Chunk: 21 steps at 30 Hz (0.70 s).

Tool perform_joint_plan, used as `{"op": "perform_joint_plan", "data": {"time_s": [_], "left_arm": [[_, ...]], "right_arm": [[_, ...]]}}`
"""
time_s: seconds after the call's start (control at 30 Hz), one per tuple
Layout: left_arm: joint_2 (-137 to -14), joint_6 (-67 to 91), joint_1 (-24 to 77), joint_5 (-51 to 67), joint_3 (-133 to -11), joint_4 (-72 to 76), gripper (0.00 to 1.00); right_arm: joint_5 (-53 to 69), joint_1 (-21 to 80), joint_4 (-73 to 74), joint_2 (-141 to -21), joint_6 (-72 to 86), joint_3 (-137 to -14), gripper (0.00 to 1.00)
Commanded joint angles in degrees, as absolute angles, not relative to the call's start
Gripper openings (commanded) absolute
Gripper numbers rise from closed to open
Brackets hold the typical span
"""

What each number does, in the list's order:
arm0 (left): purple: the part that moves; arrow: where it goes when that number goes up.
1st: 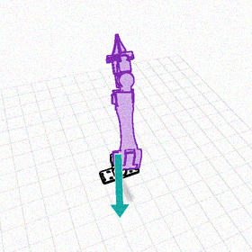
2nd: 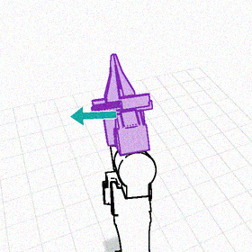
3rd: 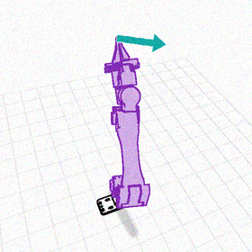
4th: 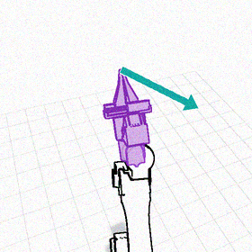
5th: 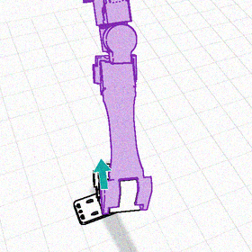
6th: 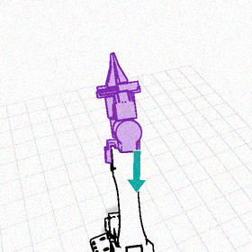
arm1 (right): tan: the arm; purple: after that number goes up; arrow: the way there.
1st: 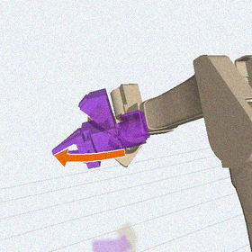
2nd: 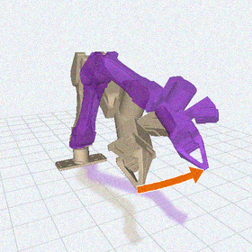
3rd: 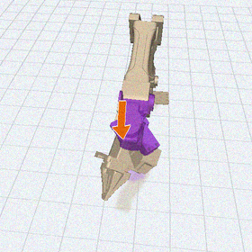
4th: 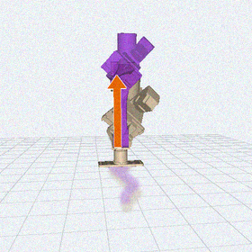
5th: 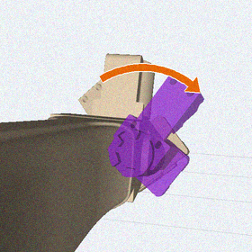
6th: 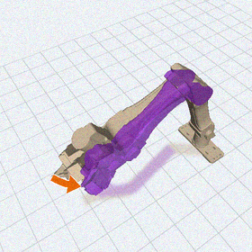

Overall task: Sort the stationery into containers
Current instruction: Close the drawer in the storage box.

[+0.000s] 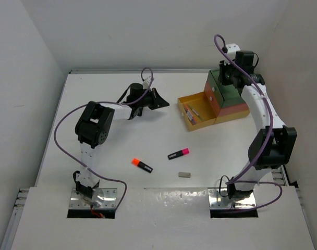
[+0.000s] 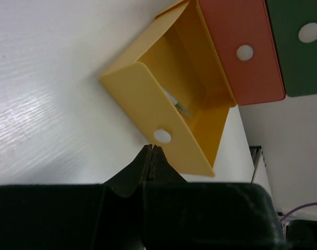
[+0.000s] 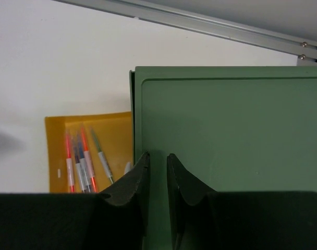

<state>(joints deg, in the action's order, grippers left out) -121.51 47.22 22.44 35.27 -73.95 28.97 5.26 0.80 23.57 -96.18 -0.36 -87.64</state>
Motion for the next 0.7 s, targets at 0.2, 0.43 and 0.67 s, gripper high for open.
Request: {"op": "perform_joint_plan", "data": {"time_s": [0.2, 0.43, 0.67], "left_arm": [[-125.5, 51.95, 25.57, 28.92, -76.11, 35.07, 0.0], [-130.51, 51.6, 27.86, 29.09, -82.34, 32.62, 0.0], [-133.68, 53.17, 30.32, 29.79, -85.95, 32.79, 0.0]], "right_arm": [[6.06, 0.26, 22.41, -97.21, -2.02, -86.48, 0.17], [7.64, 0.26, 28.55, -98.79, -2.99, -88.15, 0.17], [8.88, -1.39, 30.93, -99.49, -2.9, -88.77, 0.17]]}}
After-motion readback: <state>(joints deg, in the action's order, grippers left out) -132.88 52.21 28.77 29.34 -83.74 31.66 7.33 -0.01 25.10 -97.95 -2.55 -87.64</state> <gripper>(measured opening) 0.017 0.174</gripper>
